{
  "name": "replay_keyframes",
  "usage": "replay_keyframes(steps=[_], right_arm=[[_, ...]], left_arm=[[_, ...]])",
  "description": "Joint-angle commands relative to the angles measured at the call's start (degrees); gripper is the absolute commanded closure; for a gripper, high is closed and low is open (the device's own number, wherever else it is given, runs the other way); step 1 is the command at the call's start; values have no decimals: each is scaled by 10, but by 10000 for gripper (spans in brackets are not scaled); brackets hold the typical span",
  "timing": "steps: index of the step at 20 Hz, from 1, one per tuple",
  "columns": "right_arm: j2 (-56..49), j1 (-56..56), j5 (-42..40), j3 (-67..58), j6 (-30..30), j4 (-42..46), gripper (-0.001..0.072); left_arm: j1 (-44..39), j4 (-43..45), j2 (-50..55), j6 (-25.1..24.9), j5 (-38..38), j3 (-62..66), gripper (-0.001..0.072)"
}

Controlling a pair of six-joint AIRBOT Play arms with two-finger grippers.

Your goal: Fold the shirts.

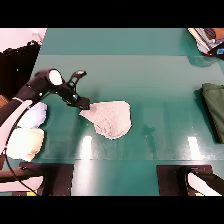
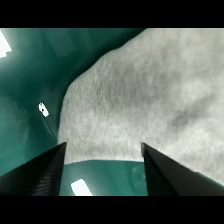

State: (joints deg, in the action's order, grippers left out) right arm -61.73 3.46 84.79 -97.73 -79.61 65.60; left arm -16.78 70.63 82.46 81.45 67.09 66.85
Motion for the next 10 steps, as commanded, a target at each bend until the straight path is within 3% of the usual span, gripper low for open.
replay_keyframes(steps=[1,10], right_arm=[[0,0,15,33,-1,-1,698],[32,0,-20,238,-1,-1,698]], left_arm=[[10,-21,38,-14,-13,-21,148],[10,-19,37,-14,-37,-19,165]])
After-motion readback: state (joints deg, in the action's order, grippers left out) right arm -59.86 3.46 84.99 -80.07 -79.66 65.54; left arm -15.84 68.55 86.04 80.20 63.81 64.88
